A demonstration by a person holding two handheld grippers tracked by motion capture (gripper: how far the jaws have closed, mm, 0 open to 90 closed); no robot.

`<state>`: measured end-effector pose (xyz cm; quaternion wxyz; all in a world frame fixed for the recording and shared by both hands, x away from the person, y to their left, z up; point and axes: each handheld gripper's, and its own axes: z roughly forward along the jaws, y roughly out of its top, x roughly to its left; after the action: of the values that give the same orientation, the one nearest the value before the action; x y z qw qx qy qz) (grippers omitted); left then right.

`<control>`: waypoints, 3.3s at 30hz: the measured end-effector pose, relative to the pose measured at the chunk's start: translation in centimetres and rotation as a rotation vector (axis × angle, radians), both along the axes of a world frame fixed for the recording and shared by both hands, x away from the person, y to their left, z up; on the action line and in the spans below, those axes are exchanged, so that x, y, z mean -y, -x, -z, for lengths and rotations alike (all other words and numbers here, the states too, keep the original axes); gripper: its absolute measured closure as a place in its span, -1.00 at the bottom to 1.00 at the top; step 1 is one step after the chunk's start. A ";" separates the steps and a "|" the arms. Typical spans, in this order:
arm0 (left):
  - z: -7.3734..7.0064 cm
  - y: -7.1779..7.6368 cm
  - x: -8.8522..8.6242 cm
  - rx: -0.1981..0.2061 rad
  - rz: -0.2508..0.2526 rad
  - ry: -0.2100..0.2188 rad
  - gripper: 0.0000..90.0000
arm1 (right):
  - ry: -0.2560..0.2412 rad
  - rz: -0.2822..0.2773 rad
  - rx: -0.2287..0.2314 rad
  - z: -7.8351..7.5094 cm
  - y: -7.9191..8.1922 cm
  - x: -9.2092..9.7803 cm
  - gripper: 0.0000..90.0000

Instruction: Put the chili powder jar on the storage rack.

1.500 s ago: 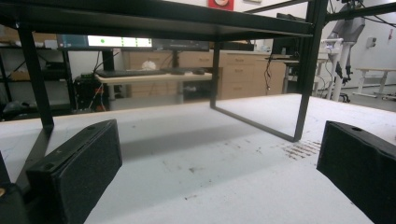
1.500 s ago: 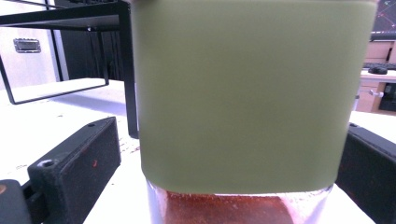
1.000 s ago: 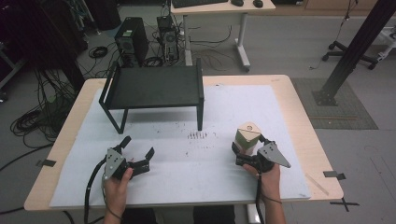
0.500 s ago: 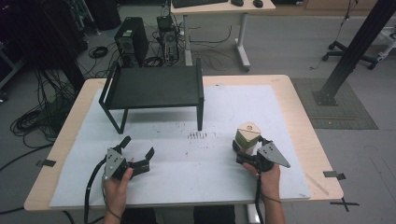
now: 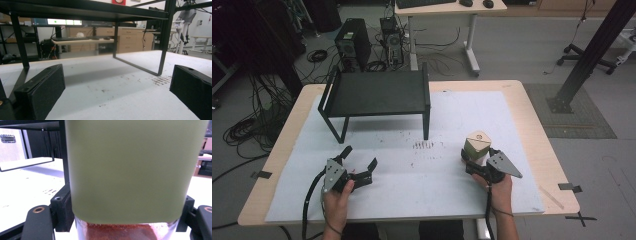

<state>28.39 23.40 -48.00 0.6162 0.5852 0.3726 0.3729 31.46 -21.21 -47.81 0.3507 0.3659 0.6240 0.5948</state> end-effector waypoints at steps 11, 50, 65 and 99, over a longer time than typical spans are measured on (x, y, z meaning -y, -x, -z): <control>0.0 0.0 0.0 -0.002 0.000 0.001 -1.00 | -0.009 -0.006 -0.014 0.0 -0.1 0.2 -0.35; 0.0 0.0 0.0 0.002 0.000 -0.002 -1.00 | -0.008 -0.015 -0.014 0.0 -0.1 0.4 -0.35; 0.0 0.0 0.0 -0.002 0.000 0.003 -1.00 | -0.008 -0.014 -0.015 0.0 -0.1 0.4 -0.35; 0.0 0.0 0.0 -0.006 -0.002 0.006 -1.00 | -0.009 -0.015 -0.015 0.0 -0.1 0.4 -0.35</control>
<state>28.42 23.44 -48.00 0.6167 0.5839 0.3760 0.3706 31.53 -21.58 -47.80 0.3400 0.3671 0.6267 0.5974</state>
